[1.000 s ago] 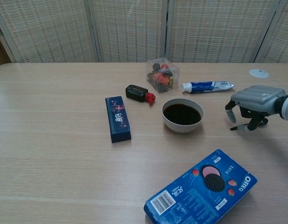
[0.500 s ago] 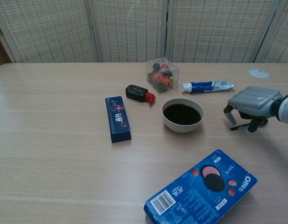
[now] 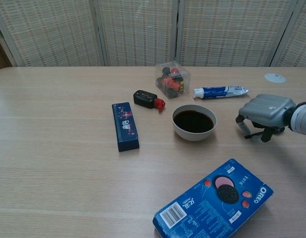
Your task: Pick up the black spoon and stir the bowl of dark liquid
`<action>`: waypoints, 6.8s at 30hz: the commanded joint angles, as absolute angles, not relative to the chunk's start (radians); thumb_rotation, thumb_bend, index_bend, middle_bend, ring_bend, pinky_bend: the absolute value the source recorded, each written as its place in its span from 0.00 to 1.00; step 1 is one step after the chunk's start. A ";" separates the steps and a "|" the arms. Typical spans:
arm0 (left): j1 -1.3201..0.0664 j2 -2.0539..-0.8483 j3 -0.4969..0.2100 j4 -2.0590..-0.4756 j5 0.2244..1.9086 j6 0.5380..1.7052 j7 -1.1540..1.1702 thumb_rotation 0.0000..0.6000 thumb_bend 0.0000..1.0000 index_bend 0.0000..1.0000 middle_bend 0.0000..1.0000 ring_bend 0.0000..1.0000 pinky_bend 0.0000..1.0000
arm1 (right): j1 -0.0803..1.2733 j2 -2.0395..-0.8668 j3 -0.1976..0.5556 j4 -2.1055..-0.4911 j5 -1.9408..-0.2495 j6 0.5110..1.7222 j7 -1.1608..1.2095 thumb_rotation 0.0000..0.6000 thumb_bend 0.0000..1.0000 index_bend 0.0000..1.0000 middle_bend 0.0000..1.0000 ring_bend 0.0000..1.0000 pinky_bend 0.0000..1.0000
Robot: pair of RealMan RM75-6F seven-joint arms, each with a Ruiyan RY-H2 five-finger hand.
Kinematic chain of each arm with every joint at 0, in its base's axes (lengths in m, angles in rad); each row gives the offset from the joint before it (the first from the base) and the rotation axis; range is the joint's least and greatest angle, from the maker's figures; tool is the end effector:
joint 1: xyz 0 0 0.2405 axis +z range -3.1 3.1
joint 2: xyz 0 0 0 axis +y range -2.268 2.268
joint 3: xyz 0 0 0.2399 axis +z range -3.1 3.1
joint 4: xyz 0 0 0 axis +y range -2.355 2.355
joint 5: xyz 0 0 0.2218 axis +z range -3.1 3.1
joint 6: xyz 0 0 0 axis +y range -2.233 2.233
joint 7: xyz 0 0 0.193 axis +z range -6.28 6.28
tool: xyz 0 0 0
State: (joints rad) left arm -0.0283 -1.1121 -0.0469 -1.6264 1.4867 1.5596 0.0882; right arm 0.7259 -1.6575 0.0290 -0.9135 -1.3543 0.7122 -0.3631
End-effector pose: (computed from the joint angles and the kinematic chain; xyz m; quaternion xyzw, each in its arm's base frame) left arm -0.3079 0.2114 0.1554 -0.5800 -0.3623 -0.3660 0.6311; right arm -0.2576 -0.4039 -0.0716 0.8516 -0.2144 0.1376 0.4580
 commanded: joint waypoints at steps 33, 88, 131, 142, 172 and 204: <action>-0.030 -1.105 -0.046 -1.638 1.514 1.568 0.078 1.00 0.26 0.00 0.00 0.00 0.00 | 0.720 -1.452 0.206 -1.317 -1.354 0.895 0.122 1.00 0.47 0.64 1.00 1.00 1.00; -0.045 -1.080 -0.030 -1.663 1.528 1.525 0.103 1.00 0.26 0.00 0.00 0.00 0.00 | 0.863 -1.705 0.164 -0.938 -1.435 0.756 0.779 1.00 0.47 0.67 1.00 1.00 1.00; -0.046 -1.089 -0.029 -1.653 1.520 1.527 0.101 1.00 0.26 0.00 0.00 0.00 0.00 | 0.900 -1.721 0.093 -0.880 -1.487 0.748 0.807 1.00 0.47 0.69 1.00 1.00 1.00; -0.040 -1.088 -0.031 -1.642 1.506 1.532 0.087 1.00 0.26 0.00 0.00 0.00 0.00 | 0.928 -1.768 0.131 -0.794 -1.441 0.699 0.823 1.00 0.48 0.69 1.00 1.00 1.00; -0.045 -1.089 -0.027 -1.650 1.517 1.525 0.098 1.00 0.26 0.00 0.00 0.00 0.00 | 0.899 -1.716 0.061 -0.915 -1.517 0.780 0.839 1.00 0.48 0.69 1.00 1.00 1.00; -0.040 -1.088 -0.025 -1.651 1.515 1.529 0.099 1.00 0.26 0.00 0.00 0.00 0.00 | 0.938 -1.773 0.098 -0.872 -1.500 0.758 0.837 1.00 0.50 0.70 1.00 1.00 1.00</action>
State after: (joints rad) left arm -0.0404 -1.0876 -0.0249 -1.6510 1.5152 1.5288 0.0987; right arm 0.9465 -1.7849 0.1091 -0.8572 -1.4890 0.7462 0.8362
